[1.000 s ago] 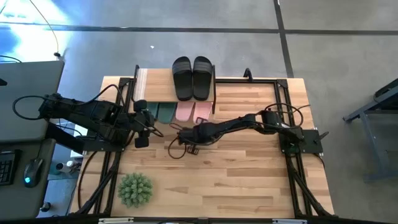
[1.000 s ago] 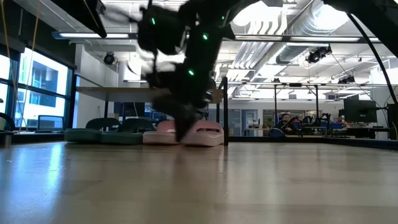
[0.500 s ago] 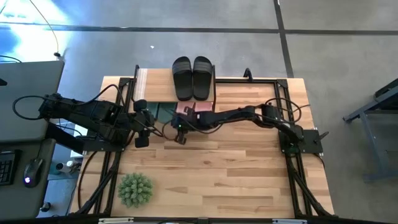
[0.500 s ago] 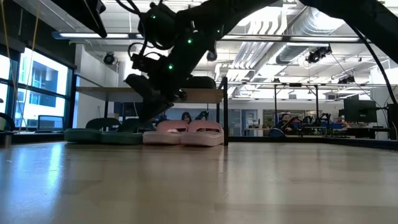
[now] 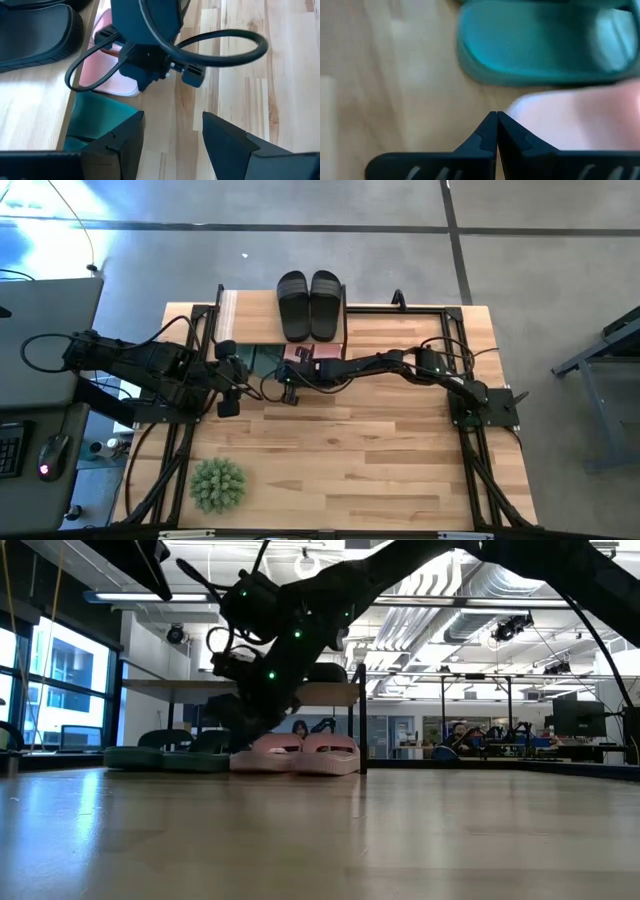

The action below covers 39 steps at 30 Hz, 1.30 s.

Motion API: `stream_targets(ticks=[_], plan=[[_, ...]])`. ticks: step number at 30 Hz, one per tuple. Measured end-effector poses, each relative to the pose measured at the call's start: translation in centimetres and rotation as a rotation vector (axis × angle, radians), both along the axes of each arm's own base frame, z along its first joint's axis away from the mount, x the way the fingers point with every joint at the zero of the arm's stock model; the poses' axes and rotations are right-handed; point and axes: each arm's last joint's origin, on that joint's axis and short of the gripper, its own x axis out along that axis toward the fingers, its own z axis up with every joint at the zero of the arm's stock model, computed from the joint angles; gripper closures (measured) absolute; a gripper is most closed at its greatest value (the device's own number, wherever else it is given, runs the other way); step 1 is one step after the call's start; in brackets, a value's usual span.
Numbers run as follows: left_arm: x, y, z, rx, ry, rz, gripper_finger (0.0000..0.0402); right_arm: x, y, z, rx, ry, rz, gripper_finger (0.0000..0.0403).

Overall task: Pick and place slides into the shelf
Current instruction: Adjust the left pink slide under the shelf, then adjust the right pink slide under the shelf

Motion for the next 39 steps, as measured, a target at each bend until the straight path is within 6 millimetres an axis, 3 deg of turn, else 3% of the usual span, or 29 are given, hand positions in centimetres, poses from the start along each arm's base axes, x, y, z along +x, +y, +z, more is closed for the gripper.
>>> stream_targets(ticks=[22,30,39], plan=[[0.0,0.0,0.0,0.002,0.0,-0.003,0.0218,-1.1,0.2,-1.0,-0.07,0.135,-0.087,0.0403],[0.0,0.0,0.0,0.001,-0.001,-0.001,0.0218,-1.2,2.0,-0.8,-0.076,0.15,-0.061,0.0403],[0.0,0.0,0.0,0.0,0.0,0.0,0.0218,-2.5,6.3,2.7,-0.079,0.164,0.003,0.0403]])
